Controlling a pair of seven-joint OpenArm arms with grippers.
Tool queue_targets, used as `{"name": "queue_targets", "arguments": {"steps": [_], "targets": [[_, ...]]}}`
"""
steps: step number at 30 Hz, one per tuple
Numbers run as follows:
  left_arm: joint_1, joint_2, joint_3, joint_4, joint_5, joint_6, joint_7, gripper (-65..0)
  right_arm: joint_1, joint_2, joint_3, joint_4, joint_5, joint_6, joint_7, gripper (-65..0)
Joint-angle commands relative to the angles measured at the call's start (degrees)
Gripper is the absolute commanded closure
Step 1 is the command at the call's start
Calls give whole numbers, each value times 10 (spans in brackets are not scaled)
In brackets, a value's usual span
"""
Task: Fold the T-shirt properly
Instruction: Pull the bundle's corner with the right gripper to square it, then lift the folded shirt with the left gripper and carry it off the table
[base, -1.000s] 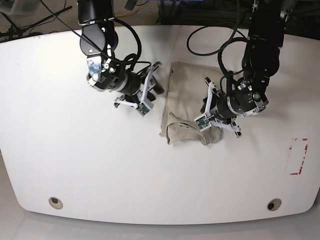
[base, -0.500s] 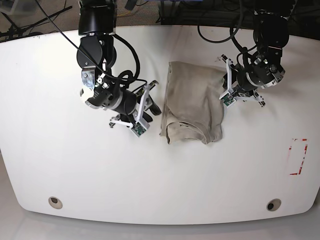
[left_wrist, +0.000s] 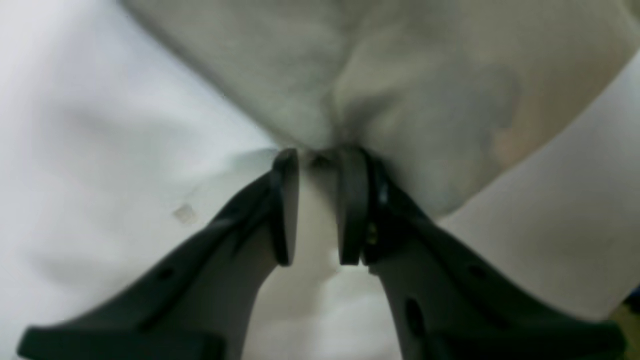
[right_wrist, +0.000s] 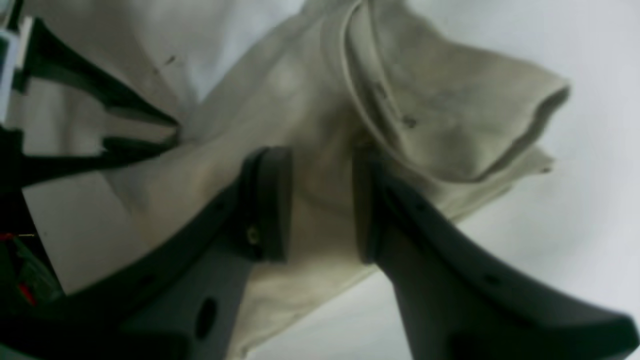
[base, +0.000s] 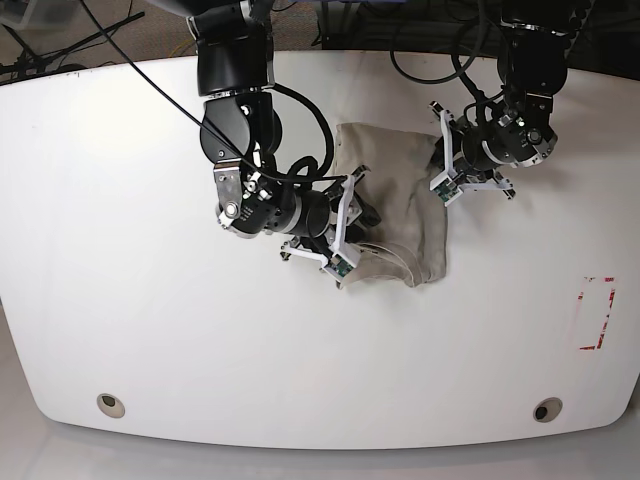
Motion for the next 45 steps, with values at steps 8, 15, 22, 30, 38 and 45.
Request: {"name": "queue_targets", "arguments": {"steps": [8,15,22,30,38,45], "targets": [[16,-4,-3,6,-7,0,-5,-121,37,-1,-5,-85,7,0,43,-182],[23,-4,-2,5,-4,0,-5,-121,111,1,20,-175,7,0,77,-181],[23,-5,-2,3,-4,0,-5,-121,195,1,73,-238,7,0,78,-182],[22,-5,-3,16,-7,0,-5,-121,217,7,87,-255,6,0,112,-181],[5,1,-48,100,-8,0,-4,-121,161,46,87,-111,6,0,74,-181],[-65,35,-53,105,-3,0,55,-250,116,92,96,-54,7,0,49,-181]]}}
